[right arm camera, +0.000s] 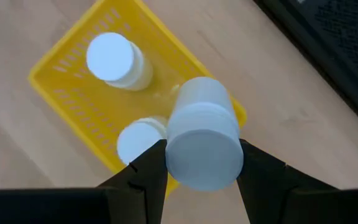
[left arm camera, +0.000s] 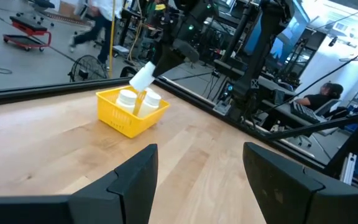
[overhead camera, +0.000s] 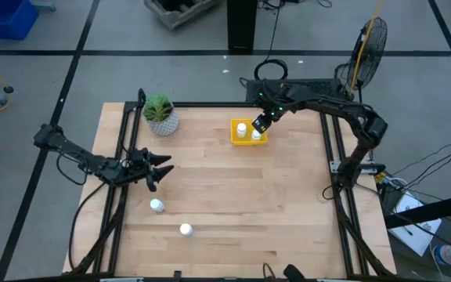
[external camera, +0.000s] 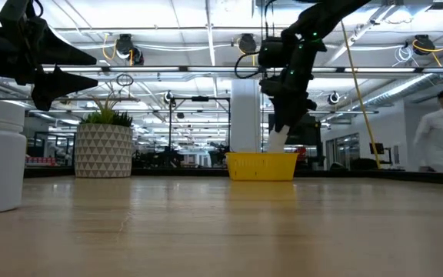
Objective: Pick and place pill bottles into a basket
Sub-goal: Put the white pill bottle into the yellow bin
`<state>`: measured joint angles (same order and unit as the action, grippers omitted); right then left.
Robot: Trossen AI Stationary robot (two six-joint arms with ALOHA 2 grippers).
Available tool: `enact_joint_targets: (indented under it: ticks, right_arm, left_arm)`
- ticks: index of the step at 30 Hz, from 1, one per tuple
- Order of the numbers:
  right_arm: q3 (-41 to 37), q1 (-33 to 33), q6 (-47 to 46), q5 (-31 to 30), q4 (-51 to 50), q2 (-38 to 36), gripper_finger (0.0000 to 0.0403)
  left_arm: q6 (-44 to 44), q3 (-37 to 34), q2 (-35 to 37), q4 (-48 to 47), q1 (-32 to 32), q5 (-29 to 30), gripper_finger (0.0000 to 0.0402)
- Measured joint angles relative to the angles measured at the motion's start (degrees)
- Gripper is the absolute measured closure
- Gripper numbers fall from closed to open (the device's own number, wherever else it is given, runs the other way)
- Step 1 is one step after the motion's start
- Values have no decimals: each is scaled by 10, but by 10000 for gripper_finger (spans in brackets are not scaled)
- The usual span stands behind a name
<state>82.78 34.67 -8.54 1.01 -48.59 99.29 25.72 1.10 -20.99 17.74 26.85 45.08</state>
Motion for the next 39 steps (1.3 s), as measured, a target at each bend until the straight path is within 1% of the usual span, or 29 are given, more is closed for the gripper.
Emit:
enact_joint_targets:
  ticks: [7, 11, 15, 21, 26, 29, 33, 39]
  right_arm:
    - [60, -2, 22, 22, -51, 66, 253]
    - [69, -2, 33, 23, -63, 92, 253]
    - [71, -2, 41, 38, -63, 111, 253]
    - [71, -1, 49, 38, -59, 113, 249]
    - [71, 3, 51, 39, -62, 114, 202]
    - [70, 2, 52, 39, -56, 114, 187]
    - [70, 2, 52, 39, -57, 112, 184]
    - [69, 2, 52, 39, -58, 110, 193]
  left_arm:
    - [3, 0, 0, 0, 0, 0, 160]
    - [3, 0, 0, 0, 0, 0, 160]
    - [3, 0, 0, 0, 0, 0, 160]
    - [1, 0, 0, 0, 0, 0, 160]
    - [2, 0, 0, 0, 0, 0, 160]
    - [2, 0, 0, 0, 0, 0, 160]
    - [3, 0, 0, 0, 0, 0, 160]
    - [2, 0, 0, 0, 0, 0, 160]
